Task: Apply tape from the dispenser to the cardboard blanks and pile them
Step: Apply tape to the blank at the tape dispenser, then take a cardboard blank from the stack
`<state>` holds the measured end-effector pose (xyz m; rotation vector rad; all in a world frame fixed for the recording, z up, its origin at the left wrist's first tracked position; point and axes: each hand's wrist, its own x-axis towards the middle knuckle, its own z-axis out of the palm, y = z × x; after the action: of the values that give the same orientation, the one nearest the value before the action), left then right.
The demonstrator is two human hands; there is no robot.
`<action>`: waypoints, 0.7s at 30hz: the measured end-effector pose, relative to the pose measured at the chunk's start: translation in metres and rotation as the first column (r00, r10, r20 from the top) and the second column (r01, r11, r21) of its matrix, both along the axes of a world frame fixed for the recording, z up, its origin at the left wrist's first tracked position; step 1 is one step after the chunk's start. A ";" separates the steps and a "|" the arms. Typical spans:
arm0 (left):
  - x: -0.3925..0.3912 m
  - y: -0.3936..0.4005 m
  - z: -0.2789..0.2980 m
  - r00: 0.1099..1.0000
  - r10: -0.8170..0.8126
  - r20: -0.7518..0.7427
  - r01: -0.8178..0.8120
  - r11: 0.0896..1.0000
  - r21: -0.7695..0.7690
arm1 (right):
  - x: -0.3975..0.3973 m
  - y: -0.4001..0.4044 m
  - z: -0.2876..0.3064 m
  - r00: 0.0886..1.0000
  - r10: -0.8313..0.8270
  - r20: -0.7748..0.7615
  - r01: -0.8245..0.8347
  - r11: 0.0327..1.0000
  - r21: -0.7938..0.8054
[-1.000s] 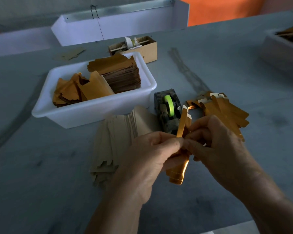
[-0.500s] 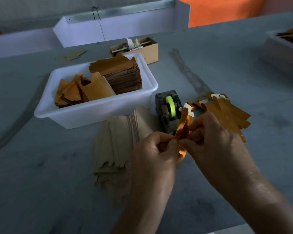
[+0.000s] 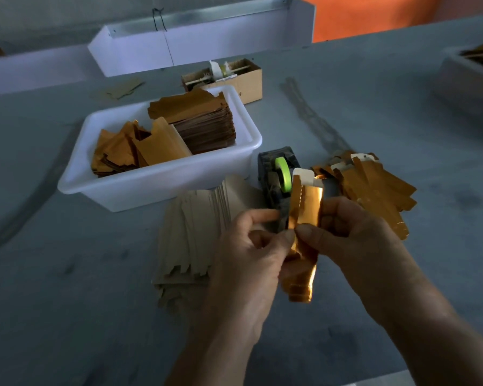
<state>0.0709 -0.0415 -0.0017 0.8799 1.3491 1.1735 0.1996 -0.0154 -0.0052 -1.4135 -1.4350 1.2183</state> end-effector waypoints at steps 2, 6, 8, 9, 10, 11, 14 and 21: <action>-0.003 0.002 0.000 0.996 -0.024 -0.086 0.020 0.999 -0.046 | 0.003 0.002 -0.002 1.000 0.013 0.016 -0.014 1.000 0.016; -0.017 0.010 -0.001 0.624 0.183 -0.760 -0.081 0.982 0.170 | 0.022 0.020 -0.004 0.958 -0.217 0.186 0.176 0.961 0.212; -0.026 0.015 0.000 0.219 0.227 -0.949 -0.117 0.972 0.205 | 0.034 0.035 -0.007 0.877 -0.356 0.322 0.256 0.915 0.313; -0.029 0.019 -0.002 0.122 0.175 -0.977 -0.146 0.977 0.157 | 0.038 0.043 -0.008 0.837 -0.389 0.385 0.267 0.904 0.334; -0.030 0.022 -0.004 0.071 0.106 -0.992 -0.174 0.980 0.092 | 0.040 0.051 -0.013 0.803 -0.398 0.444 0.260 0.904 0.339; -0.030 0.025 -0.006 0.046 0.045 -0.998 -0.196 0.980 0.035 | 0.041 0.057 -0.017 0.773 -0.392 0.499 0.249 0.910 0.331; -0.033 0.033 -0.010 0.065 -0.006 -0.998 -0.202 0.979 -0.019 | 0.041 0.069 -0.028 0.683 -0.358 0.637 0.242 0.933 0.266; -0.049 0.037 -0.010 0.320 0.100 -0.942 -0.202 0.979 0.036 | 0.036 0.052 -0.028 0.657 -0.434 0.616 0.256 0.898 0.359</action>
<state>0.0215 -0.0046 -0.0116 1.5174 2.4767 0.6364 0.2354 0.0370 -0.0334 -1.9580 -1.5959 0.2292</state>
